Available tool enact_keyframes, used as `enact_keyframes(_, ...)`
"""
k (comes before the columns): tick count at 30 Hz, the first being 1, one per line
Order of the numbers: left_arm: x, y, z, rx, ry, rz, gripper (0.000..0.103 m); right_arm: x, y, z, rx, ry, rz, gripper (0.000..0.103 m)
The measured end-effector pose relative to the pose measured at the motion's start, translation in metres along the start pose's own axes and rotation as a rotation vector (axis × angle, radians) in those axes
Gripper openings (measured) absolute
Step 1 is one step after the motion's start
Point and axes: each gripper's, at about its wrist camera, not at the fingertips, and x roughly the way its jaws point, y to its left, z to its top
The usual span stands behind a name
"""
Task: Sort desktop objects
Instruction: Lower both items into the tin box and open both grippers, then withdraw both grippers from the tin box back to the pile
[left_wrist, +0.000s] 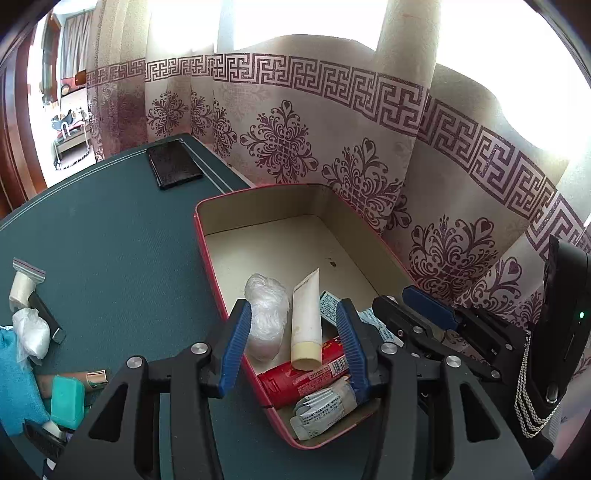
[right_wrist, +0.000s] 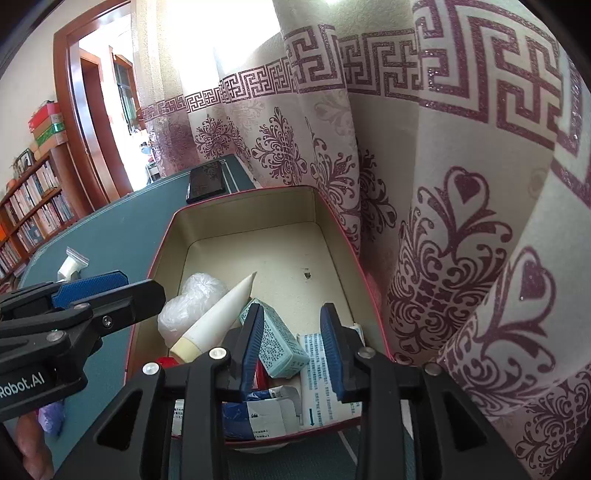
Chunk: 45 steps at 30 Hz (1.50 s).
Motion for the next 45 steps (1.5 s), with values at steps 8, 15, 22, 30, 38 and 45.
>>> enact_keyframes(8,-0.005,0.009,-0.007,-0.004,-0.003,0.048,0.052,-0.005,0.011,-0.001,-0.038,-0.013,-0.013,0.045)
enact_keyframes(15,-0.012,0.017,-0.012,-0.013,-0.006,0.071,0.052,-0.009,0.020,-0.002,-0.067,-0.024,-0.020,0.048)
enact_keyframes(22,-0.022,0.025,-0.017,-0.025,-0.015,0.089,0.052,-0.010,0.028,-0.001,-0.086,-0.028,-0.023,0.049)
enact_keyframes(30,-0.032,0.037,-0.024,-0.038,-0.021,0.109,0.052,-0.014,0.041,-0.003,-0.115,-0.036,-0.021,0.053)
enact_keyframes(38,-0.043,0.055,-0.032,-0.067,-0.021,0.134,0.052,-0.015,0.062,-0.003,-0.144,-0.041,-0.001,0.062)
enact_keyframes(45,-0.058,0.073,-0.039,-0.093,-0.031,0.151,0.052,-0.012,0.085,-0.004,-0.183,-0.033,0.017,0.065)
